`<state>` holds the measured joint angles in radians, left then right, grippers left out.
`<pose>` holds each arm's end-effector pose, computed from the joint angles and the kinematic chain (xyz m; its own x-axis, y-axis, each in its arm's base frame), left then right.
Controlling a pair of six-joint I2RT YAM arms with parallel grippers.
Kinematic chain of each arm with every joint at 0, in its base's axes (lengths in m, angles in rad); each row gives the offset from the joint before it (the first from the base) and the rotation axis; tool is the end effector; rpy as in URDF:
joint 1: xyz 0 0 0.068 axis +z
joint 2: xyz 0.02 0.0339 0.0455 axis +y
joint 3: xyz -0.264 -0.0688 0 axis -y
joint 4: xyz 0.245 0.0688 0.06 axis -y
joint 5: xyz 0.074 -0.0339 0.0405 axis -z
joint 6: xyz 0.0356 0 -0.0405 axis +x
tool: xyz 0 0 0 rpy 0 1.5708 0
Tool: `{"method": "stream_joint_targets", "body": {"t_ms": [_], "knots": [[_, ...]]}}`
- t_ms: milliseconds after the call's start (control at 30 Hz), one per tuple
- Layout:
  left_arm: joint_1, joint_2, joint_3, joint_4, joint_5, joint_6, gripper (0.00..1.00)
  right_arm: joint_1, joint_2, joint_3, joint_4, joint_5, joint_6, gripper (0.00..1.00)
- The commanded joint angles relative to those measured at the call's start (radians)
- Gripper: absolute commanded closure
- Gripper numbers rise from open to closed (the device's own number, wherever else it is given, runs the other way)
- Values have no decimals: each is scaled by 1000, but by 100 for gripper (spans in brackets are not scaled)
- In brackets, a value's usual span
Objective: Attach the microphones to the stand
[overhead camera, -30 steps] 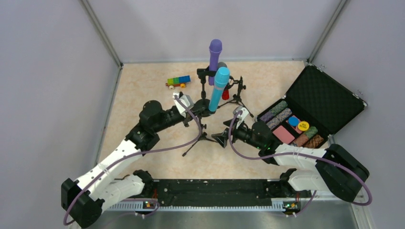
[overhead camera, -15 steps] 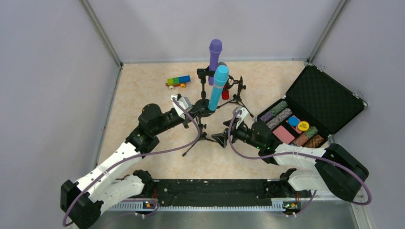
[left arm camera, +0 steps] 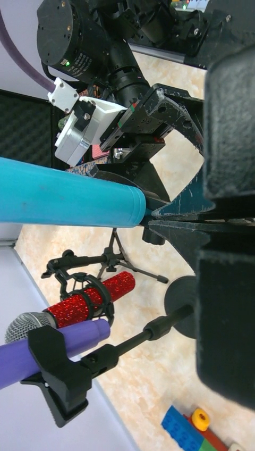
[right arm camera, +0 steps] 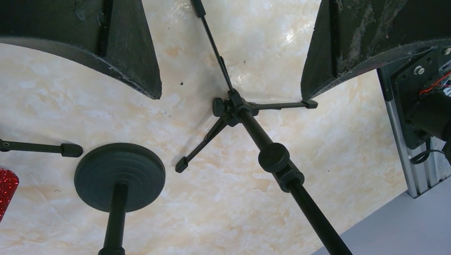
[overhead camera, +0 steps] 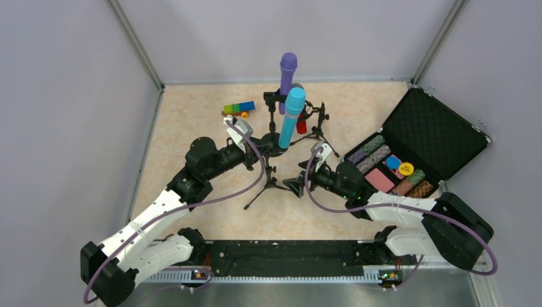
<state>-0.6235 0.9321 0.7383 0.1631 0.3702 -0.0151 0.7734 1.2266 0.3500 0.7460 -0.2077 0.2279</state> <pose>0.1725 -0.1399 0.3339 -0.0376 0.0097 -0.9992 0.8374 0.5459 -0.0262 0.1678 0.1741 0.1979 -0.2783 0.0373 -0.9598 -0.7873 0.5635 0.2502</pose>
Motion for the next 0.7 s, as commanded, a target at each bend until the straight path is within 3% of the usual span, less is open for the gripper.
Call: {"method": "stream_joint_targets", "body": {"t_ms": [0, 667], "knots": [[3, 70, -43, -434, -109, -93, 100, -13, 1, 48, 34, -8, -12, 1], [-50, 148, -127, -499, -263, -253, 100, -13, 7, 50, 42, -9, -10, 1]]}}
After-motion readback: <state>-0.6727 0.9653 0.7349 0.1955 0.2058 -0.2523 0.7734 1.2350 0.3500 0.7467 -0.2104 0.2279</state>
